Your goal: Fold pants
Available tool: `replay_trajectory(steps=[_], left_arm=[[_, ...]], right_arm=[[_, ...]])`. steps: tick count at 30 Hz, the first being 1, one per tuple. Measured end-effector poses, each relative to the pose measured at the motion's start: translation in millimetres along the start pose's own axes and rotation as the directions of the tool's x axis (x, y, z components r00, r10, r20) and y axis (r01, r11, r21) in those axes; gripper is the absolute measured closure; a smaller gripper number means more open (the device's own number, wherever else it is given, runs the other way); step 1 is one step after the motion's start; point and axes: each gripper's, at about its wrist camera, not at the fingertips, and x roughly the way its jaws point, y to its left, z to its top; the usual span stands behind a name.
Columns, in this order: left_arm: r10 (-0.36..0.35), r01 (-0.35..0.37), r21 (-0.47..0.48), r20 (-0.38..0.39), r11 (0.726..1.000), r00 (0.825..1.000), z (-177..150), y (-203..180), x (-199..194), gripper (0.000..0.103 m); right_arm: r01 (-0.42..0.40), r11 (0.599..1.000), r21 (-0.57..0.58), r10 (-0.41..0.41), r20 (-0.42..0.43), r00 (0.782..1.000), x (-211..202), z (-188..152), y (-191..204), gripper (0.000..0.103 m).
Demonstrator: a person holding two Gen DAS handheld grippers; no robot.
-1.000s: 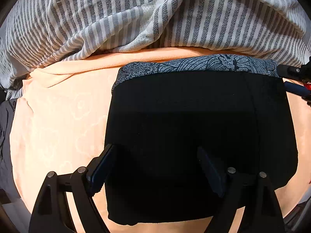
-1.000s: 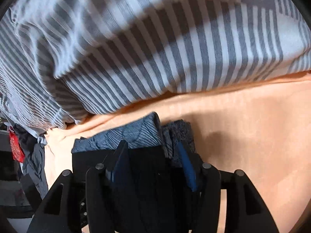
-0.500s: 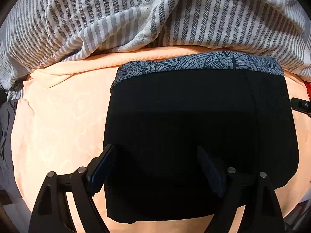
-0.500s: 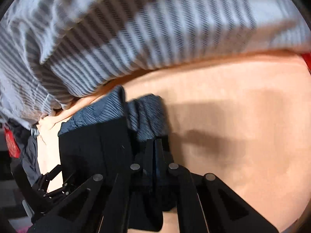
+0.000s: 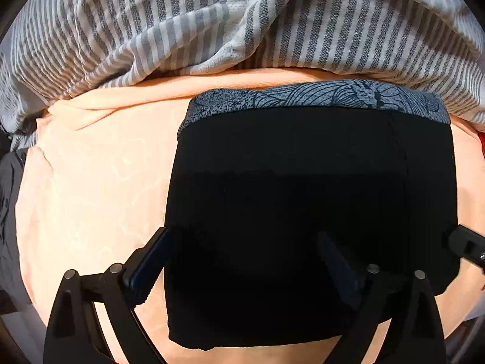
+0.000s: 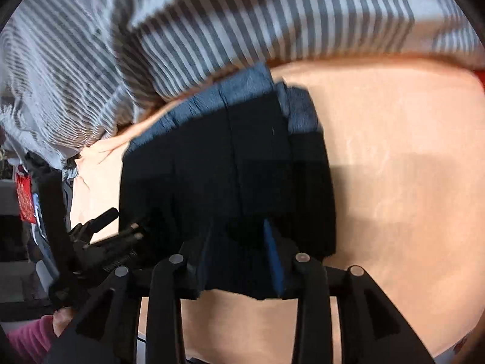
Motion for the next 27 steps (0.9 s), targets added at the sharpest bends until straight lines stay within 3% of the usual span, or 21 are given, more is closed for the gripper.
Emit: replay_trajectory(steps=[10,13,27], left_arm=[[0.006,-0.006,0.018,0.013,1.0,1.0,-6,-2,-2,0.007],[0.015,-0.015,0.012,-0.001,1.0,1.0,-5,-3,-1,0.001],[-0.023,0.023,-0.003,-0.003,1.0,1.0,-12,5,0,0.001]], right_arm=[[-0.031,0.999,0.034,0.031,0.019,0.999,6,-5,-5,0.062],[-0.029,0.999,0.026,0.028,0.024,0.999,5,-5,-4,0.058],[-0.04,0.998,0.044,0.039,0.029,0.999,5,-5,-1,0.047]])
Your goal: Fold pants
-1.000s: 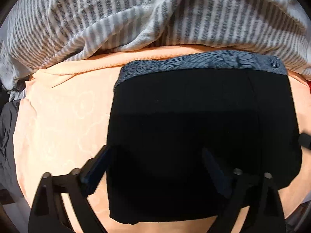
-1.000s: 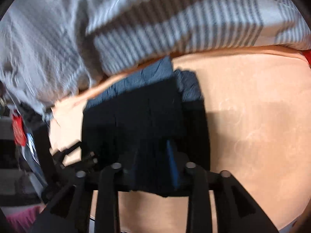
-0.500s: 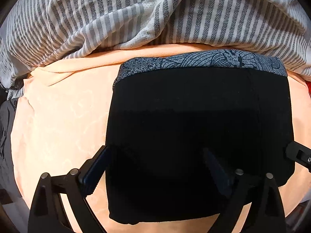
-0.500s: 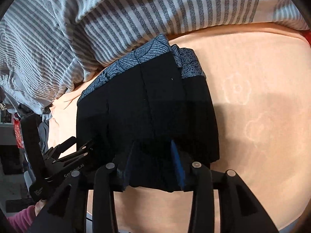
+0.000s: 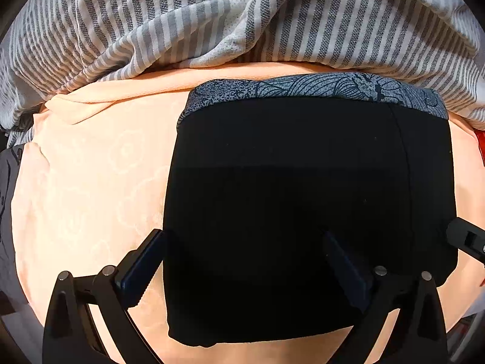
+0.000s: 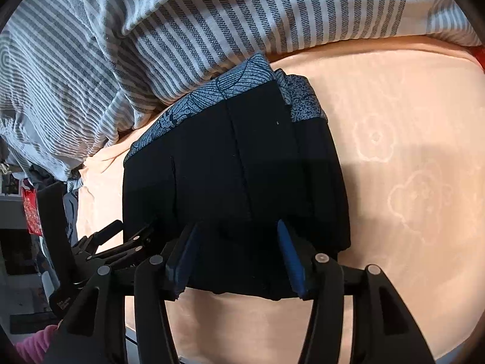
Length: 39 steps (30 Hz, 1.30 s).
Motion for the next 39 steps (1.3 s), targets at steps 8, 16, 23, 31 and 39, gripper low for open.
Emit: replay_trajectory(steps=[8,16,23,31,39], left_arm=[[-0.03,0.029,-0.024,-0.051,0.999,0.998,0,10,5,0.001],[-0.048,0.045,-0.039,-0.077,0.998,0.996,0,17,5,0.001],[-0.028,0.026,-0.025,-0.077,0.999,0.997,-12,26,-20,0.001],[-0.049,0.049,0.042,-0.009,0.998,0.999,4,50,-43,0.001],[-0.237,0.25,0.123,-0.111,0.96,0.965,37,77,-13,0.001]], right_arm=[[0.001,1.0,-0.001,-0.001,-0.007,1.0,-1,-2,3,0.039],[0.022,1.0,-0.004,-0.022,-0.015,1.0,-2,-4,8,0.036],[0.165,0.981,-0.098,-0.165,0.007,0.986,-20,-14,14,0.033],[0.135,0.978,-0.16,-0.135,0.01,0.991,-34,-9,12,0.024],[-0.092,0.993,0.073,0.099,-0.089,0.991,-20,45,-70,0.023]])
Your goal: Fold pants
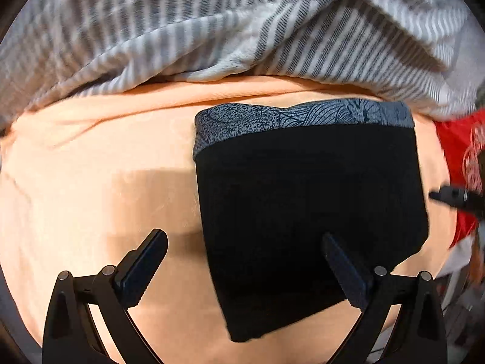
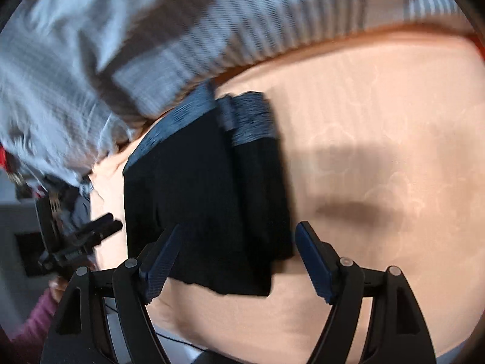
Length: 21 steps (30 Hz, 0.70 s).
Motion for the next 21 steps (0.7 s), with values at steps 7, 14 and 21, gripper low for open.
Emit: replay_trajectory(steps=[7,14,21], left_arm=[[-0.027,0.025,-0.037,-0.05,0.999,0.998,8,4,21,0.001],[-0.095,0.094,-0.018,-0.124,0.995,0.988,1,17,35,0.001],[-0.142,0.143,-0.004,-0.154,0.99,0.978,4,17,52,0.001]], right_arm=[[-0.102,0.994,0.04,0.102,-0.001,0.995,2,26,-22,0.022],[-0.187,0.982,0.006,0.186,-0.133,0.973,40,29,-34,0.022],[-0.296,0.955,-0.028,0.286,-0.188,0.94,53,25,-42,0.018]])
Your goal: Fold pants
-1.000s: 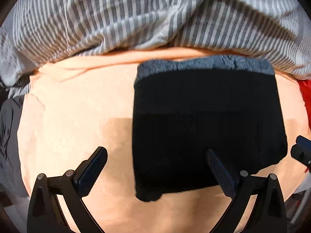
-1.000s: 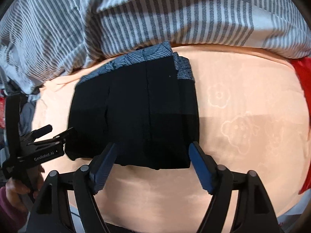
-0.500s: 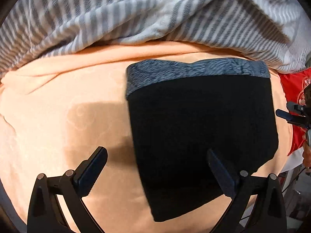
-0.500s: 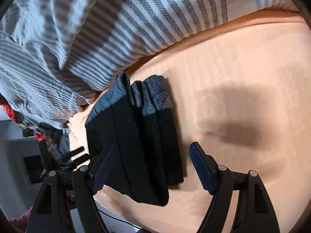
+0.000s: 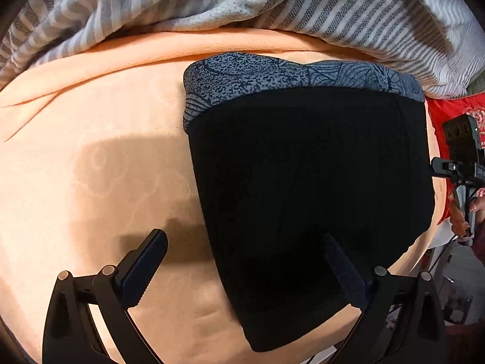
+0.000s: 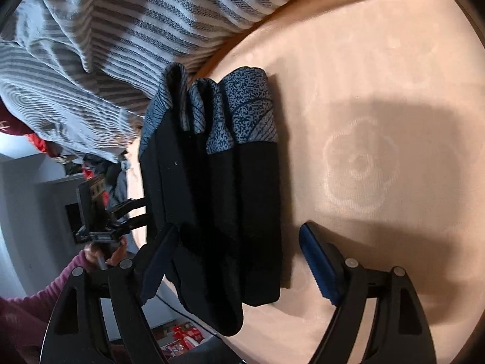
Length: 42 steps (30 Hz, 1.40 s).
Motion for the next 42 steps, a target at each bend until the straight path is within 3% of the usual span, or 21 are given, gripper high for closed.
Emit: replay_trajectory(steps=[7,14,19,21,24,27,32,42], left_arm=[[-0.016,0.016,0.038,0.003,0.999,1.0,20,-12,7,0.001],[-0.054,0.054,0.036,0.021,0.998,0.998,40,-25,17,0.001],[-0.007,0.003,0.034,0.091,0.999,0.996,42,-58,18,0.001],[0.005,-0.012,0.056,0.115,0.998,0.993,40,-69,15,0.008],[-0.006,-0.005,0.08,0.134,0.997,0.991,41,-85,9,0.017],[-0.01,-0.004,0.1,0.148,0.995,0.989,39,-100,3,0.017],[-0.048,0.037,0.066,0.179,0.997,0.983,43,-126,-10,0.017],[-0.058,0.039,0.092,0.205,0.995,0.977,8,-196,-51,0.017]], right_arm=[[-0.092,0.994,-0.058,0.09,-0.028,0.996,13,14,6,0.017],[-0.092,0.989,-0.12,0.087,-0.043,0.995,19,19,15,0.014],[-0.036,0.999,-0.034,0.035,-0.041,0.999,15,23,14,0.023],[-0.024,0.999,-0.027,0.024,-0.029,0.999,15,20,17,0.031],[-0.058,0.998,-0.017,0.058,-0.001,0.998,6,15,21,0.045],[-0.1,0.995,0.006,0.1,0.024,0.995,-2,9,24,0.055],[-0.148,0.989,0.008,0.148,0.047,0.988,-13,-2,29,0.057],[-0.218,0.976,0.018,0.216,0.057,0.975,-54,-49,48,0.057]])
